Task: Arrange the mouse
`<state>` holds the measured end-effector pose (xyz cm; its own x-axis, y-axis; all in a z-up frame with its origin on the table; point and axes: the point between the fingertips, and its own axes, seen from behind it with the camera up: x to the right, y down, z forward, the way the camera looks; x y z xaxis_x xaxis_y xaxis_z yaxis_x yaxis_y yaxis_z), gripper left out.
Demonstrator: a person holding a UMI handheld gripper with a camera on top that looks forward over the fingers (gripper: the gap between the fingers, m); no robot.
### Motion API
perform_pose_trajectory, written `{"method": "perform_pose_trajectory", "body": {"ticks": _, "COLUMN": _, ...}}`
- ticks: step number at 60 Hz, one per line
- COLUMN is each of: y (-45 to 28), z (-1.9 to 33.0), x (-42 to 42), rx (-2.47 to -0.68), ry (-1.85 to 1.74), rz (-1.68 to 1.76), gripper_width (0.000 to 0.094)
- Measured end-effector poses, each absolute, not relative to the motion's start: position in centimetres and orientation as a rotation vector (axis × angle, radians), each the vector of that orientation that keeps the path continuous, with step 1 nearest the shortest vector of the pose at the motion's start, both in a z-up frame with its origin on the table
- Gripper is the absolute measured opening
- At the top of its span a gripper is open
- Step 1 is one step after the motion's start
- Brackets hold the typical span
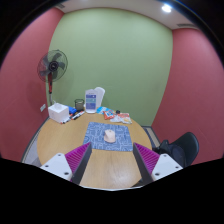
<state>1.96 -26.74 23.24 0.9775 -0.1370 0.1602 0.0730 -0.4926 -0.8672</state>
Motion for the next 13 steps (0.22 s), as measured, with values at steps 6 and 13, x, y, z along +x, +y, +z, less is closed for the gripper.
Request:
{"method": "perform_pose_trajectory", "body": {"ticks": 6, "y": -27.3, "z": 24.1, "x": 2.2, "rx": -2.053, "ry": 0.037, "rz": -0.275, "gripper_width": 0.0843}}
{"method": "perform_pose_trajectory", "body": {"ticks": 13, "y": -27.3, "z": 24.5, "x": 2.0, "rx": -2.049, "ry": 0.03, "rz": -0.266, "gripper_width": 0.084}}
